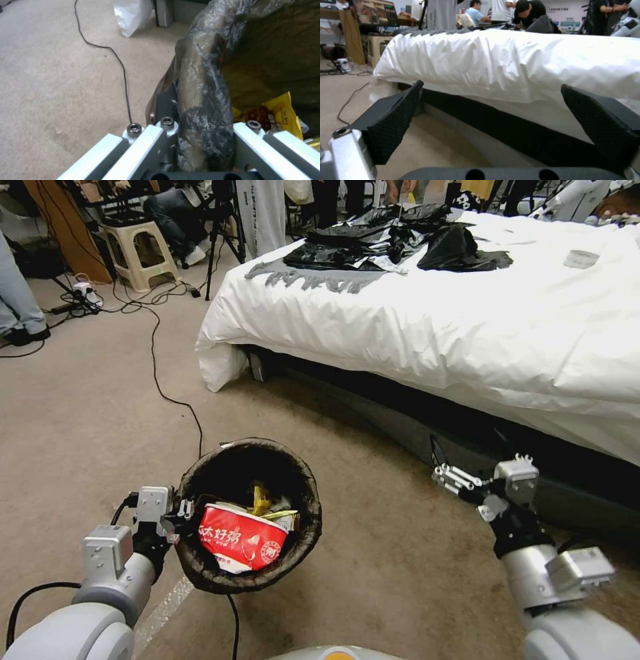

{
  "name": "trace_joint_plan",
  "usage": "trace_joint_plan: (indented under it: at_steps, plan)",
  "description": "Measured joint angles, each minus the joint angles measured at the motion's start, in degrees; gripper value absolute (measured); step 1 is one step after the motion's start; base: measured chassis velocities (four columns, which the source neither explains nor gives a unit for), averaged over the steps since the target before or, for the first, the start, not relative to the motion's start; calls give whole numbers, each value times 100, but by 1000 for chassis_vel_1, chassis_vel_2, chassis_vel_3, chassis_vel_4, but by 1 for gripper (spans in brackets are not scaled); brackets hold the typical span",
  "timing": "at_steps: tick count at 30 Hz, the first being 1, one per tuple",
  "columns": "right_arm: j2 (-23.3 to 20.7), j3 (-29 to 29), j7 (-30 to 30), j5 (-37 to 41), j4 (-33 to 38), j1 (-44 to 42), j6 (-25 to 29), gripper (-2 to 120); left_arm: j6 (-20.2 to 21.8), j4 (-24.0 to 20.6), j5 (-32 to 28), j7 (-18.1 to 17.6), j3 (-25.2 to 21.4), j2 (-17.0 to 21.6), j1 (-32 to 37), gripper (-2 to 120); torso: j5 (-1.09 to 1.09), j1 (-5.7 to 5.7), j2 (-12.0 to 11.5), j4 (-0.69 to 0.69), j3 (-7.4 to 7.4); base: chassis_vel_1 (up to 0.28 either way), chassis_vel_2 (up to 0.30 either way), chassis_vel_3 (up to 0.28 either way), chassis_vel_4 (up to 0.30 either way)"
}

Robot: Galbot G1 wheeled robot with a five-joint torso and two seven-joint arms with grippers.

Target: Pick up the trash bin, then pick up the garbage from the floor and place it into the trash bin.

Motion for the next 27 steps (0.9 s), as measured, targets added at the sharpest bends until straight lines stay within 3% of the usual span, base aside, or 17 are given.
trace_joint_plan:
  at_steps: [10,27]
  plan:
    - [76,149,42,-68,-59,-423,476,100,95,0,-10,-7,-27,-23,4,1,1,0,0,-2,1,0,0,0,0]
    - [45,306,44,142,-57,-353,410,100,126,0,-45,-5,-19,-74,-1,1,1,0,0,-2,1,13,13,12,14]
